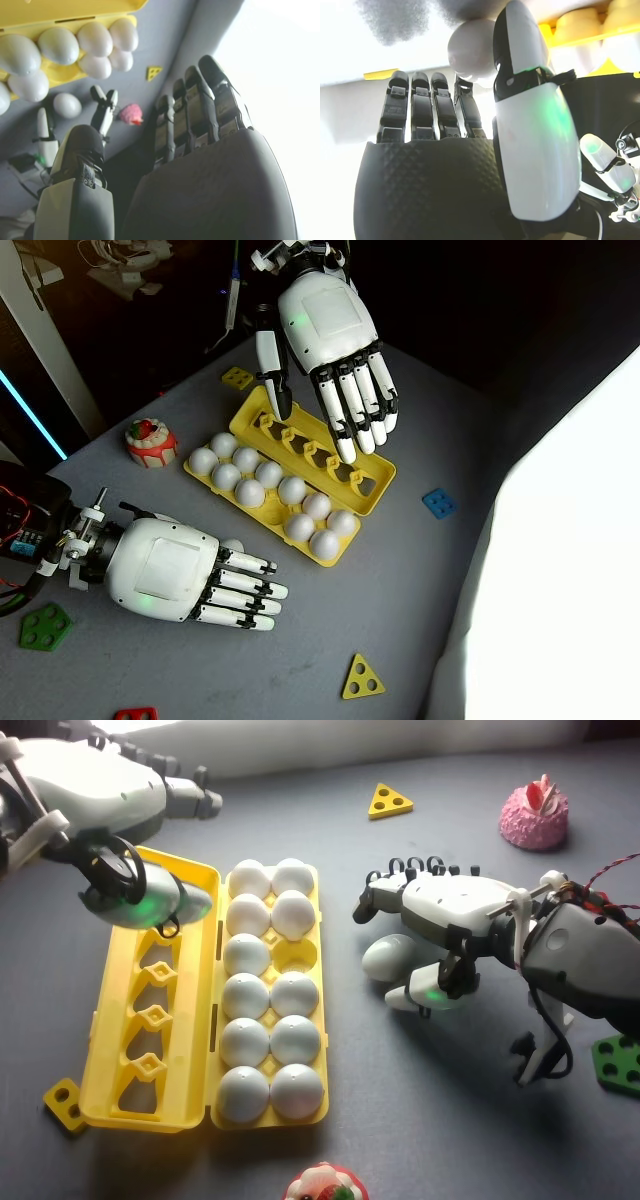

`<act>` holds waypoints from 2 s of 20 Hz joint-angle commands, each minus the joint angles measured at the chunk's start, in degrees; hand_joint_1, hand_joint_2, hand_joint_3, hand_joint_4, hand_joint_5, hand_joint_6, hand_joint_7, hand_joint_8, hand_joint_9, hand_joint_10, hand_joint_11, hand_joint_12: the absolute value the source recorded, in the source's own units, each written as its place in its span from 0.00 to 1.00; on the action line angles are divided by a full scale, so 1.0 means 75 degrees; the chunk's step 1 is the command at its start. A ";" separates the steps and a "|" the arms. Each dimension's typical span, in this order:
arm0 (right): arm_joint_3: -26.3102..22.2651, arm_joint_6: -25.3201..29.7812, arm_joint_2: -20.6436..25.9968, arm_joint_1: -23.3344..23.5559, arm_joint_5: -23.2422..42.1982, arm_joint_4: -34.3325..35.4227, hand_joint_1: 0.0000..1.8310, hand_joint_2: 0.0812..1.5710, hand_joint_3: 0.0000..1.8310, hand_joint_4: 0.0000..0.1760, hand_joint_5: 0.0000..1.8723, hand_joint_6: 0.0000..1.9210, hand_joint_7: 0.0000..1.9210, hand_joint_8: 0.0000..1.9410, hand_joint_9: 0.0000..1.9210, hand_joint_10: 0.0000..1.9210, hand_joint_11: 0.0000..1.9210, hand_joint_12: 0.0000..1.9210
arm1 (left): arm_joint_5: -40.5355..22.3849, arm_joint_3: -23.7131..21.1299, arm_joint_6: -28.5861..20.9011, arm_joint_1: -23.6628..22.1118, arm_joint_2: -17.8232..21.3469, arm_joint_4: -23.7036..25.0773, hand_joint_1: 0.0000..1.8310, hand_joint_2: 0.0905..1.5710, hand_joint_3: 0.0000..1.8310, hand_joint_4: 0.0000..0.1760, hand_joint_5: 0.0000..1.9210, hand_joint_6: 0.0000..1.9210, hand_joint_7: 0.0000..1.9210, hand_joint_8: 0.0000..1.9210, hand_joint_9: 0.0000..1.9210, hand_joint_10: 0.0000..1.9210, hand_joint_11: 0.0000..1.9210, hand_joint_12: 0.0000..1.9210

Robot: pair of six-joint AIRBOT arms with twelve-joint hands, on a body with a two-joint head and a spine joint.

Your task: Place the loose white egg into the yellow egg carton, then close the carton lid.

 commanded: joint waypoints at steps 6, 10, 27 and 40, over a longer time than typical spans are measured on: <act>0.0088 0.0015 -0.0015 0.0048 0.0468 -0.0269 0.64 0.67 0.01 0.00 0.12 0.36 0.03 0.00 0.00 0.00 0.00 0.00 | -0.0536 -0.0240 0.0034 0.0087 0.0006 0.0152 0.23 0.80 0.00 0.21 0.08 0.00 0.11 0.00 0.13 0.00 0.00 0.41; 0.0108 0.0014 -0.0039 0.0063 0.0483 -0.0275 0.64 0.67 0.01 0.00 0.14 0.37 0.04 0.00 0.00 0.00 0.00 0.00 | -0.0457 -0.0183 0.0034 0.0132 0.0002 -0.0074 0.24 0.79 0.00 0.20 0.10 0.00 0.12 0.00 0.13 0.00 0.00 0.42; 0.0107 0.0011 -0.0039 0.0068 0.0497 -0.0369 0.63 0.69 0.00 0.00 0.54 0.50 0.27 0.01 0.08 0.03 0.00 0.00 | -0.0215 -0.0062 0.0034 0.0349 0.0054 -0.0623 0.23 0.80 0.00 0.21 0.08 0.00 0.13 0.00 0.14 0.00 0.00 0.44; -0.0382 0.2981 0.0166 0.0142 0.1578 -0.2094 0.63 0.70 0.00 0.00 0.52 0.52 0.28 0.00 0.09 0.03 0.01 0.00 | -0.0267 0.0279 0.0034 0.0335 0.0047 -0.0718 0.22 0.80 0.00 0.25 0.10 0.00 0.11 0.00 0.13 0.00 0.00 0.44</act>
